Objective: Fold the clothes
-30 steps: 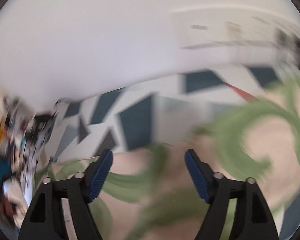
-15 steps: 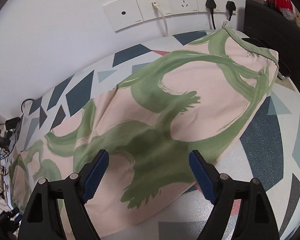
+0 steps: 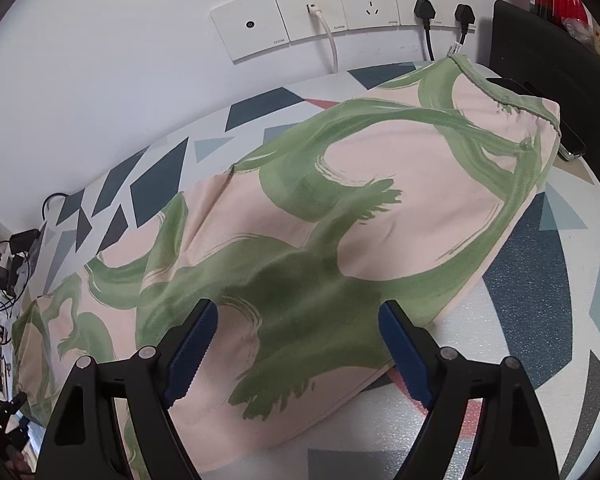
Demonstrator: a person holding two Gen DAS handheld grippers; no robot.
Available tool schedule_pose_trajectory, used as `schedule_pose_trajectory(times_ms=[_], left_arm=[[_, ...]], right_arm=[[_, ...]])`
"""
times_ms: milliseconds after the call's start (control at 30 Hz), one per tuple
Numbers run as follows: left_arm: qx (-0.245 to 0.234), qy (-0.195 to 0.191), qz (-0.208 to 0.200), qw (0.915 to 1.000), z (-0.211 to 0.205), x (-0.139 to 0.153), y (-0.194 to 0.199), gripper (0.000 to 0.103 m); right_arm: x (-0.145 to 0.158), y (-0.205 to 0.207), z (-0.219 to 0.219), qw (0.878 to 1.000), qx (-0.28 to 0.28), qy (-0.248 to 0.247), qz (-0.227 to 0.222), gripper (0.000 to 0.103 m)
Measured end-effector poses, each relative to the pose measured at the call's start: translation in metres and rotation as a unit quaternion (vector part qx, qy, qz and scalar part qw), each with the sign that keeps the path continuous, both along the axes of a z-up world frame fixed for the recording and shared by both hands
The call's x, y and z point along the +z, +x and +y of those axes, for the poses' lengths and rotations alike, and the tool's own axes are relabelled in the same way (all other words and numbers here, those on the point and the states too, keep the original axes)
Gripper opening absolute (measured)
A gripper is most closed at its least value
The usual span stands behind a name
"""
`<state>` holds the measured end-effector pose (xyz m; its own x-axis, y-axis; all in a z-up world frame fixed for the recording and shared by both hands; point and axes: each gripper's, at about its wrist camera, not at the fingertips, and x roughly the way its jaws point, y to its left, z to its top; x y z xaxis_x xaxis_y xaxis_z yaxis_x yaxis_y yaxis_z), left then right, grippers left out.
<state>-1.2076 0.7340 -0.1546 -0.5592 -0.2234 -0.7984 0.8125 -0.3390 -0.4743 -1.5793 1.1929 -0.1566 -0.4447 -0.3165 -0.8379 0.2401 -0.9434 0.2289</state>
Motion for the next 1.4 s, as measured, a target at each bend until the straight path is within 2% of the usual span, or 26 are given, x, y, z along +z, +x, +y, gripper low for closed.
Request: schedule_pose_trajectory(times_ms=[133, 233, 467, 533, 667, 767, 833, 900, 967, 1033, 1133, 1200, 1300, 1367, 1400], left_arm=[[0.023, -0.052, -0.007, 0.9984, -0.01, 0.022, 0.008, 0.004], [0.058, -0.087, -0.023, 0.9943, -0.023, 0.038, 0.021, 0.004], [0.101, -0.116, -0.063, 0.986, -0.049, 0.045, 0.045, 0.004], [0.106, -0.109, -0.079, 0.9852, -0.052, 0.044, 0.045, 0.007], [0.101, -0.055, -0.116, 0.9866, -0.049, 0.038, 0.044, 0.012], [0.094, -0.054, -0.119, 0.987, -0.033, 0.048, 0.047, 0.023], [0.091, -0.076, -0.12, 0.9856, -0.018, 0.062, 0.049, 0.039], [0.087, -0.108, -0.118, 0.9832, -0.002, 0.078, 0.048, 0.046], [0.07, -0.135, -0.104, 0.9829, 0.011, 0.09, 0.042, 0.048], [0.041, -0.153, -0.088, 0.9834, 0.023, 0.098, 0.029, 0.067], [-0.024, -0.164, -0.065, 0.984, 0.043, 0.104, -0.005, 0.075], [-0.074, -0.158, -0.061, 0.9827, 0.059, 0.099, -0.034, 0.075], [-0.152, -0.123, -0.062, 0.9787, 0.088, 0.083, -0.079, 0.075], [-0.205, -0.107, -0.066, 0.9707, 0.115, 0.07, -0.111, 0.075], [-0.228, -0.113, -0.074, 0.9643, 0.131, 0.064, -0.126, 0.075]], right_arm=[[-0.008, 0.002, -0.006, 1.0, 0.0, 0.019, -0.009, 0.085], [-0.014, 0.009, -0.014, 1.0, 0.004, 0.022, -0.018, 0.085], [-0.011, 0.037, -0.052, 0.998, 0.051, 0.022, -0.011, 0.085], [-0.006, 0.037, -0.054, 0.999, 0.038, 0.023, 0.005, 0.085], [-0.016, 0.025, -0.041, 1.0, 0.001, 0.018, -0.016, 0.085], [-0.012, 0.02, -0.021, 0.999, -0.038, 0.004, -0.019, 0.085], [-0.006, 0.018, -0.001, 0.997, -0.075, -0.025, -0.016, 0.085], [0.001, 0.017, 0.021, 0.993, -0.109, -0.04, -0.008, 0.086], [0.009, 0.019, 0.039, 0.991, -0.128, -0.029, 0.003, 0.086], [0.018, 0.022, 0.056, 0.989, -0.143, -0.014, 0.016, 0.086], [0.033, 0.033, 0.08, 0.987, -0.157, 0.006, 0.035, 0.086], [0.04, 0.039, 0.094, 0.986, -0.158, 0.019, 0.041, 0.086], [0.046, 0.045, 0.111, 0.987, -0.147, 0.047, 0.043, 0.086], [0.048, 0.045, 0.123, 0.988, -0.133, 0.062, 0.046, 0.086], [0.046, 0.04, 0.126, 0.989, -0.123, 0.069, 0.044, 0.086]])
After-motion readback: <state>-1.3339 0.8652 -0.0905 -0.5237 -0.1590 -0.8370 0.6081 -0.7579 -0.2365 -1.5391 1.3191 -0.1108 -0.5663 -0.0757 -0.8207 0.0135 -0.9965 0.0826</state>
